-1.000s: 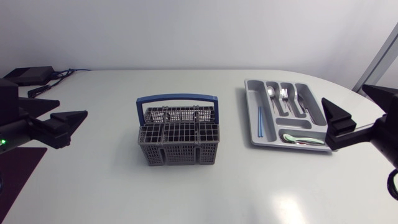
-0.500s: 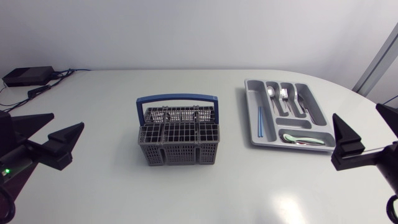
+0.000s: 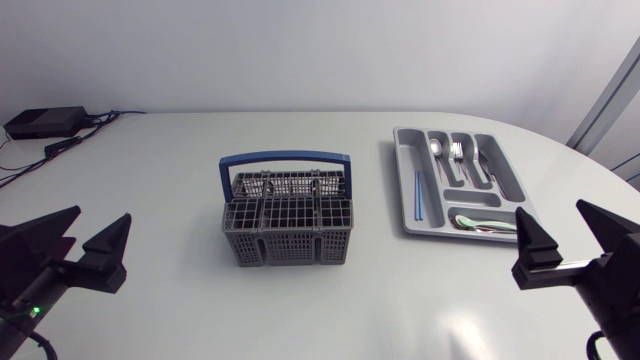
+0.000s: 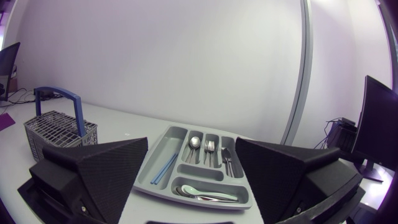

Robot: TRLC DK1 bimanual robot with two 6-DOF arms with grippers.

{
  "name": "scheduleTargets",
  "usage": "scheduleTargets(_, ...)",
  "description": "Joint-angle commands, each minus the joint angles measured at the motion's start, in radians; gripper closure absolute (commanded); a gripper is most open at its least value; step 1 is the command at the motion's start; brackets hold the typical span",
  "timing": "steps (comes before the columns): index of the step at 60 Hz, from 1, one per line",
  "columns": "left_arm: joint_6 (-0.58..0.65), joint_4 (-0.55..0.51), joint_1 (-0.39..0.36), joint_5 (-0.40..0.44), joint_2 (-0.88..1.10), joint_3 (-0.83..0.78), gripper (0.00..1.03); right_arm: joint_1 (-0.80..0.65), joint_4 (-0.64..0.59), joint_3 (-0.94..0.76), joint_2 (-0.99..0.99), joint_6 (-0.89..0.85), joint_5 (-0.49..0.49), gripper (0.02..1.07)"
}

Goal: Unload the cutlery basket into the drawer organizer.

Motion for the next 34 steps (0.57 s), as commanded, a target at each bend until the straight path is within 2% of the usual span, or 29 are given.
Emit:
scheduleTargets(1, -0.047, 0.031, -0.012, -0.023, -0.044, -0.054, 0.03, -0.012, 0.02, -0.046, -0.02, 0.062, -0.006, 0.06)
scheduleTargets(16, -0.103, 0.102, -0.035, -0.101, -0.165, -0.169, 0.03, -0.035, 0.044, -0.125, -0.067, 0.143, -0.03, 0.06)
scheduleTargets(34, -0.103, 0.102, -0.035, -0.101, -0.165, -0.169, 0.03, -0.035, 0.044, -0.125, -0.067, 0.143, -0.03, 0.06)
